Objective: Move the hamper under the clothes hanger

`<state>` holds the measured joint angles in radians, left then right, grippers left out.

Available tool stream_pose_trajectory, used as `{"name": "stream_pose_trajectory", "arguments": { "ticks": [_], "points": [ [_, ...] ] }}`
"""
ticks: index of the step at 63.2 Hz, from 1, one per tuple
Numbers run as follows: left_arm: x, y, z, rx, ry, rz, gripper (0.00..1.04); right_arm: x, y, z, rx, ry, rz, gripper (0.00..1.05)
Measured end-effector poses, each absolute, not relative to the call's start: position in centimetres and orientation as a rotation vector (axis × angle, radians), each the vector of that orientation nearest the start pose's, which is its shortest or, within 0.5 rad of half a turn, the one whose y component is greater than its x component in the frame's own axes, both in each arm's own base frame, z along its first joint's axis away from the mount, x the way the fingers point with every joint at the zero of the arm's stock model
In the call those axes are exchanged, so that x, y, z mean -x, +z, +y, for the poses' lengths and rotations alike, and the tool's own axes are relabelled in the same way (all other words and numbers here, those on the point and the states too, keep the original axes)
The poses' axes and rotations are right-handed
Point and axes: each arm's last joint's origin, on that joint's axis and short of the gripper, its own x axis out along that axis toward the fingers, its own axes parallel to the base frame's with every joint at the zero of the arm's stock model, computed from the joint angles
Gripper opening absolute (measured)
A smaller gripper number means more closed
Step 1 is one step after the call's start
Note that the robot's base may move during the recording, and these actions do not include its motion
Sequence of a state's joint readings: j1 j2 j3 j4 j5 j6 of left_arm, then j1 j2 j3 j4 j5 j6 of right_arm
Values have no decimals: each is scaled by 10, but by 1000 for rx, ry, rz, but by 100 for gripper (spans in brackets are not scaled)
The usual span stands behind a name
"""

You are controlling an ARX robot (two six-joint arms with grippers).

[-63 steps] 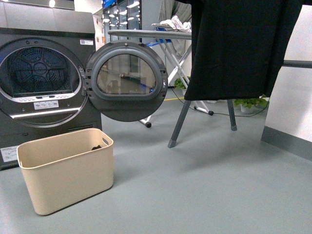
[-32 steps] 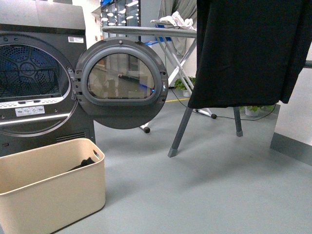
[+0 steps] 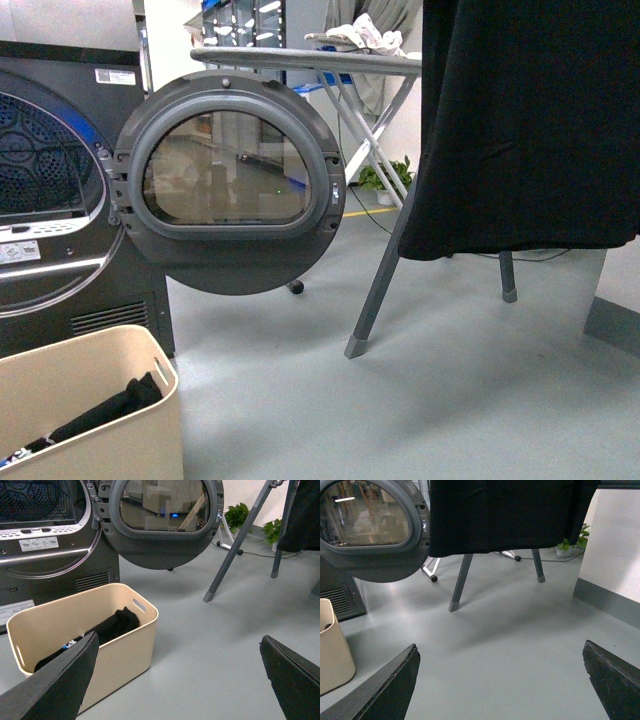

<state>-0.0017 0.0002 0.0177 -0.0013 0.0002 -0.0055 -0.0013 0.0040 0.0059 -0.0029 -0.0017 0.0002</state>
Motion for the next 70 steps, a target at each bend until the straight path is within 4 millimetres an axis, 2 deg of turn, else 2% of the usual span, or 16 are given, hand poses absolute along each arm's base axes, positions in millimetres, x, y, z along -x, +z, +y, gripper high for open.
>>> {"name": "stream_pose_trajectory", "arguments": {
  "ticks": [70],
  "points": [
    [-97,169,0,6,-2,-15,98,-98,165,0,0,0,1,97]
  ]
}}
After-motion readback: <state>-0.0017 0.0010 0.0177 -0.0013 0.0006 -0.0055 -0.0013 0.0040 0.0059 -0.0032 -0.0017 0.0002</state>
